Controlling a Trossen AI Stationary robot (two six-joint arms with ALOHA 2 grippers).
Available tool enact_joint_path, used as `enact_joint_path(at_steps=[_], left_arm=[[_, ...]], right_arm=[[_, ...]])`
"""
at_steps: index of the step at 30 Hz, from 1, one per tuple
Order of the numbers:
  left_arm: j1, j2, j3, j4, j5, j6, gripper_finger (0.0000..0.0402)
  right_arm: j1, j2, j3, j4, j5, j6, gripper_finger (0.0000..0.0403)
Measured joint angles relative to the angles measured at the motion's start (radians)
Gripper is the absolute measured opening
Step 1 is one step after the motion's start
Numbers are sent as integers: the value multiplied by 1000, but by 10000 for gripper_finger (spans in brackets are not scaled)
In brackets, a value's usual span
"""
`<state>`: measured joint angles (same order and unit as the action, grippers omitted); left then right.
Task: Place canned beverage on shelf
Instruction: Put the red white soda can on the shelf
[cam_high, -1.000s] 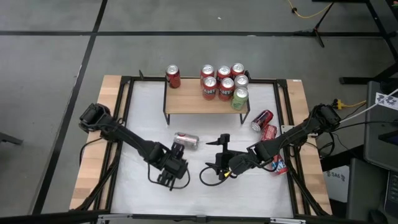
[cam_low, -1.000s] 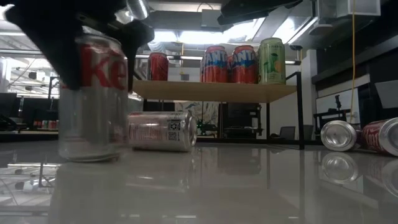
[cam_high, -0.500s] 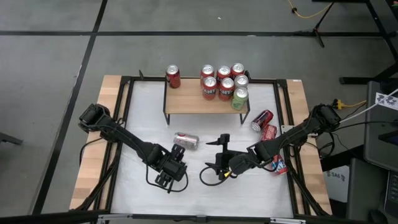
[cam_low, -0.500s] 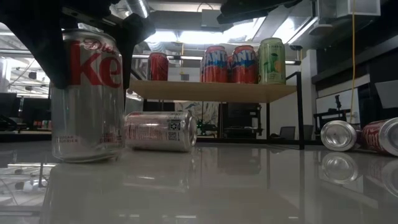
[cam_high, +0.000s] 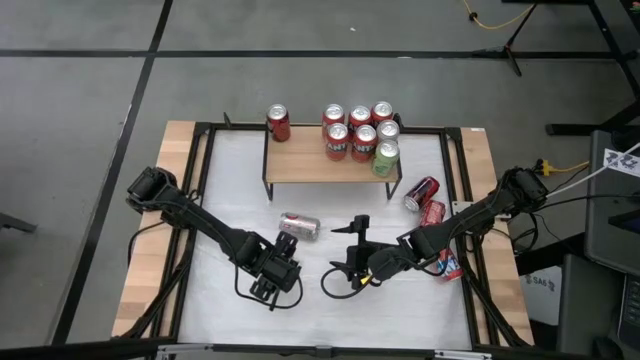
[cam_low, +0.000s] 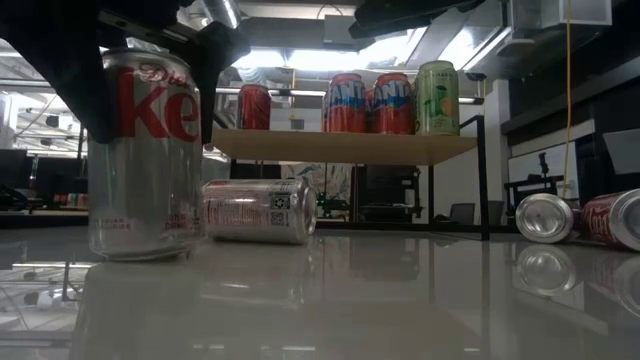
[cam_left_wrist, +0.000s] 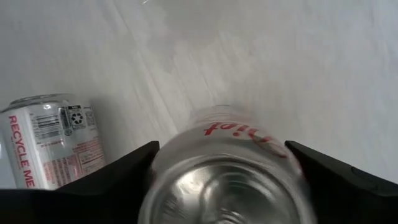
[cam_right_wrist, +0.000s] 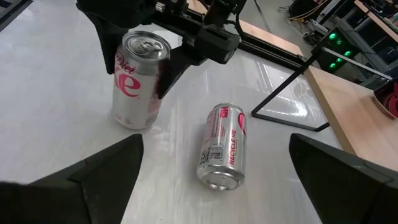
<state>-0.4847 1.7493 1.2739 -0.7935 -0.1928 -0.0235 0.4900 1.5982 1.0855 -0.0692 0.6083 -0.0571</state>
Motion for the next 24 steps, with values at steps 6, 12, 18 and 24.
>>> enact_joint_path(at_steps=[6, 12, 18, 24], left_arm=[[0, 0, 0, 4, -9, 0, 370], [0, 0, 0, 4, -14, 0, 378], [0, 0, 0, 4, -26, -47, 379], [0, -1, 0, 4, -26, -198, 379]], right_arm=[[0, 0, 0, 0, 0, 0, 392], [0, 0, 0, 2, 5, 0, 392], [9, -50, 0, 13, 64, -1, 392], [14, -138, 0, 4, 54, -1, 392]])
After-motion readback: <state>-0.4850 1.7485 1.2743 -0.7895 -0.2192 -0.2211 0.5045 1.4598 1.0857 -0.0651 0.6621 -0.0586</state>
